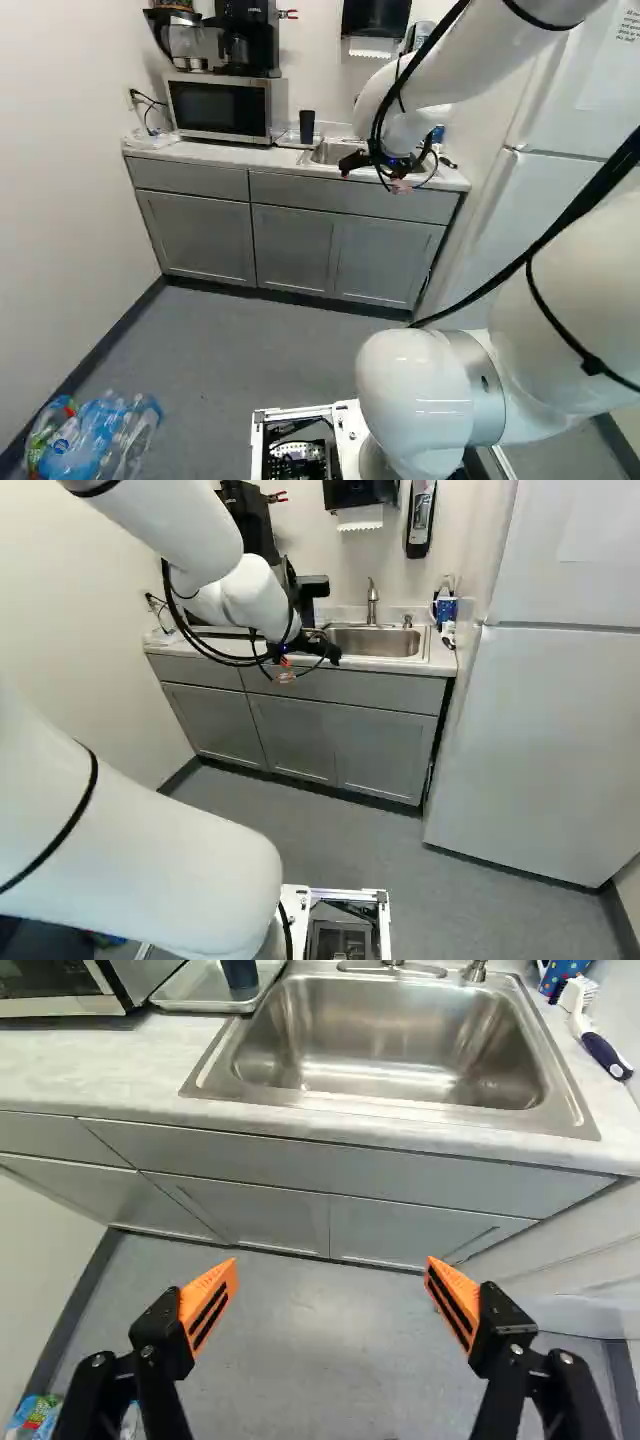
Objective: Rinse the cup and place it in the tray
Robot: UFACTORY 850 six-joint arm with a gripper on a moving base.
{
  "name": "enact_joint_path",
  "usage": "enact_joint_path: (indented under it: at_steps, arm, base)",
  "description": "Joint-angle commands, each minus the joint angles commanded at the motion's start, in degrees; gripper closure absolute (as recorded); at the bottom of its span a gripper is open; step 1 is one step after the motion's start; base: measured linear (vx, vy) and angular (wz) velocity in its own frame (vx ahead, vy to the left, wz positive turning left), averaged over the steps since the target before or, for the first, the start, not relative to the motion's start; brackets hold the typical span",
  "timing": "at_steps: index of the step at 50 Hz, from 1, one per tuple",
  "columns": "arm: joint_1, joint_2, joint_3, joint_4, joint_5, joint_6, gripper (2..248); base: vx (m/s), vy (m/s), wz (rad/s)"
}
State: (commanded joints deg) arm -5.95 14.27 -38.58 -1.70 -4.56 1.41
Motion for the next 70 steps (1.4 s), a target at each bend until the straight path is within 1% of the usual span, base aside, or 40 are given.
enact_joint_path:
  at_steps: [19,49,70]
  arm:
    - [1.1,0.3,6.3,0.3,10.3,-0.3,3]
    - [3.2,0.9,18.1,0.9,29.3,-0.8,3]
    - [4.3,1.3,24.5,1.2,39.9,-1.0,3]
  base:
    - [0.0,0.0,0.0]
    - [0.0,0.0,0.0]
    - [0.0,0.0,0.0]
